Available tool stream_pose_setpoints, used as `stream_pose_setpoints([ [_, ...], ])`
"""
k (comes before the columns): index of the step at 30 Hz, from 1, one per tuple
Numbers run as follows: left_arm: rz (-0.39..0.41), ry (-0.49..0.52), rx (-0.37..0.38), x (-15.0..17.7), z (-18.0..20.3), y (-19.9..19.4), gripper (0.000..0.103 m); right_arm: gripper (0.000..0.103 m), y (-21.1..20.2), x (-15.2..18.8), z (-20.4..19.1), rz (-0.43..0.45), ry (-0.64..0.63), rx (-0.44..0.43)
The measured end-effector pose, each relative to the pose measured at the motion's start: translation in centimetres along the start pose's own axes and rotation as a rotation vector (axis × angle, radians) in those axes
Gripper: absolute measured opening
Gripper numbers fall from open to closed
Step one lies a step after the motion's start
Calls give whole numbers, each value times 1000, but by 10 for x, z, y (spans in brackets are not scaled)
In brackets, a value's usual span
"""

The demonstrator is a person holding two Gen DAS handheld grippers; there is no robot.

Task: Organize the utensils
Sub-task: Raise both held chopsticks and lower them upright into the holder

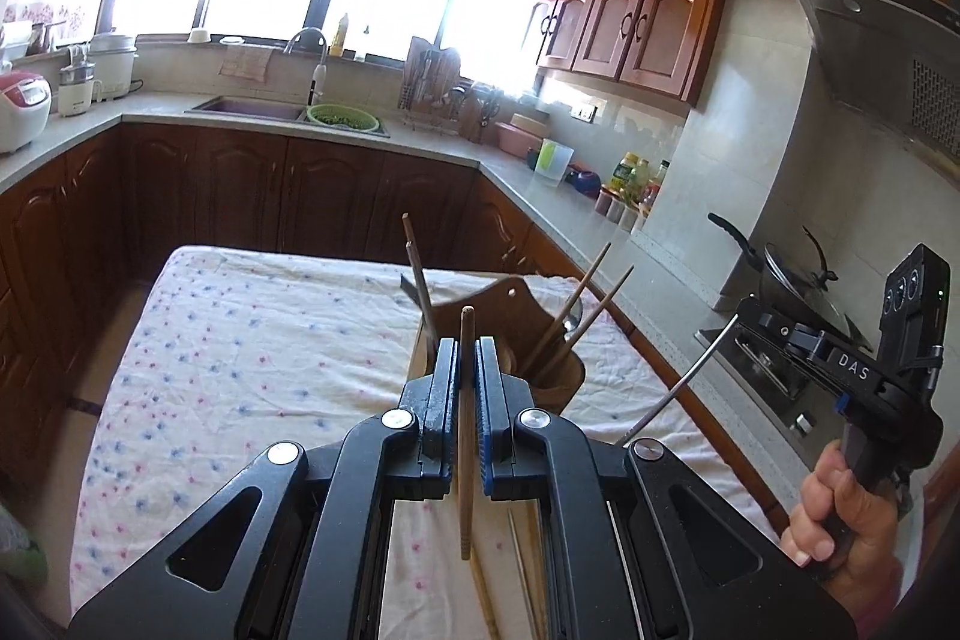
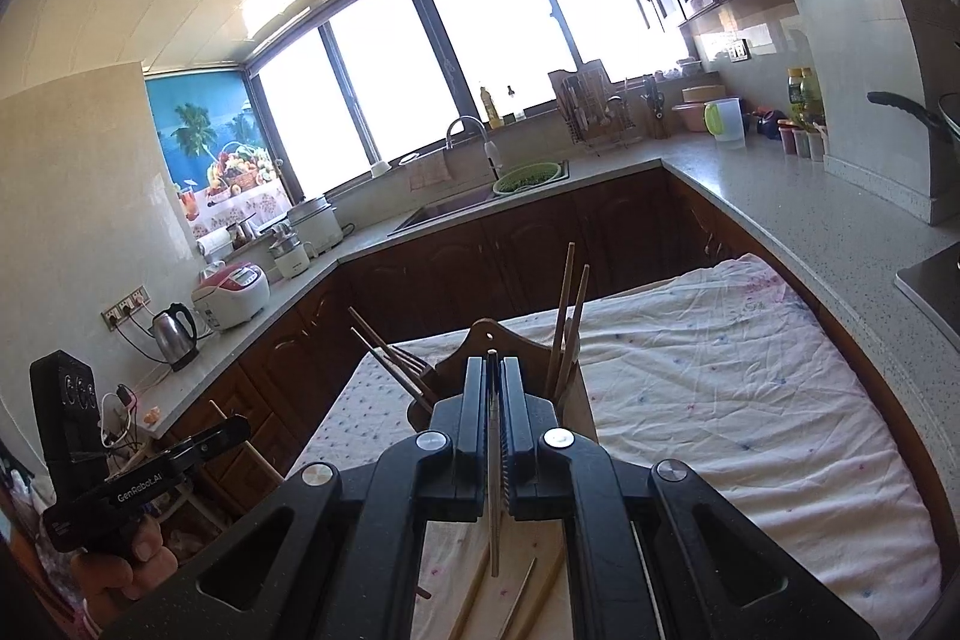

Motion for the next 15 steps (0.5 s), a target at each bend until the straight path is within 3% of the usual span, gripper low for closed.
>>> stream_pose_setpoints([
  [6, 102, 41, -10, -42, 8, 7, 5, 4, 2, -36, 4, 87, 1, 19],
  [15, 196, 6, -47, -84, 0, 43, 5, 4, 27, -83, 11, 187, 22, 60],
])
Point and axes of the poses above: each gripper's, at about its wrist camera, not at the fingertips, and y roughly the way its jaws point, z to its right, x to its underside, the point moved 2 cm from there along y, roughly the way its jaws point, and after that the axes turned 5 degrees about x, right-handed, at the moved point
